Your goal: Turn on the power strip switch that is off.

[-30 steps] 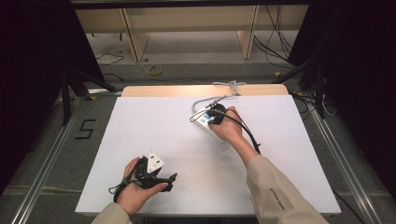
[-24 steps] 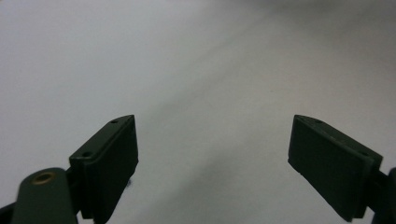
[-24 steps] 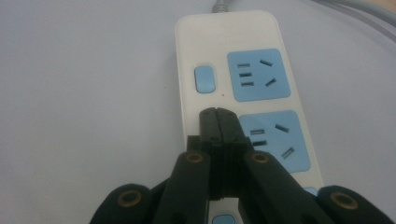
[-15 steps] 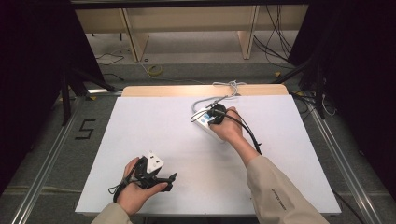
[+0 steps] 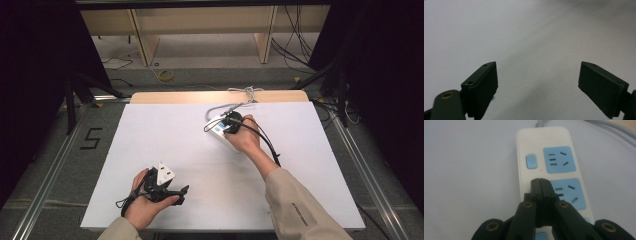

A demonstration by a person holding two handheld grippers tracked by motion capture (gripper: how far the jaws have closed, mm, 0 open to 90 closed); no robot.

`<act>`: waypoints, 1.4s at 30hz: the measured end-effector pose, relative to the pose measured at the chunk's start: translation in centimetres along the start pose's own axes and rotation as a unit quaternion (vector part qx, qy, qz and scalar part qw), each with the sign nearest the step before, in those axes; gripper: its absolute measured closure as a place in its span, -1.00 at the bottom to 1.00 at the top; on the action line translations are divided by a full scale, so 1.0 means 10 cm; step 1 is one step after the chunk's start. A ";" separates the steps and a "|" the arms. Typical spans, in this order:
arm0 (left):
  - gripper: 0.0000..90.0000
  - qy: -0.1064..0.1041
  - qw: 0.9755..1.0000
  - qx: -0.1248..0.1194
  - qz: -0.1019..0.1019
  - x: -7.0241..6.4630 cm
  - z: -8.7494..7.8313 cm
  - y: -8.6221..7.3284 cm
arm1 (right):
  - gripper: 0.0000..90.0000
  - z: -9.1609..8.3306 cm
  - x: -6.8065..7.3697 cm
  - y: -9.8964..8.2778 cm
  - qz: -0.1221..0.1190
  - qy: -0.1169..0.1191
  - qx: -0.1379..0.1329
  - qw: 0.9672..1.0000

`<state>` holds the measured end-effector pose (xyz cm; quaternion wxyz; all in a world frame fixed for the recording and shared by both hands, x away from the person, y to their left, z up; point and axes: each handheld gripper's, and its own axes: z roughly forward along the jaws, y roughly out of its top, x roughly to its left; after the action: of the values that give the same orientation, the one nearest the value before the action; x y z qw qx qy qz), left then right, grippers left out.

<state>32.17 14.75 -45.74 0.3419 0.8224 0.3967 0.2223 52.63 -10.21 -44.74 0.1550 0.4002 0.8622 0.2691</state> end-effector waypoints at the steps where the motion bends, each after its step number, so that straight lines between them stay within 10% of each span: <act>1: -0.66 0.000 1.000 -0.001 -0.002 0.00 0.00 0.00 | 1.00 -0.01 -0.01 0.00 0.004 0.002 -0.007 1.000; 42: -0.66 0.004 1.000 0.006 -0.004 0.00 0.02 -0.01 | 0.38 -0.74 -0.25 -0.51 0.011 0.039 -0.069 0.997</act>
<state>32.22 14.69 -45.93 0.3362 0.8221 0.4026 0.2213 47.48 -17.37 -41.65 0.1453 0.3870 0.8425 0.3453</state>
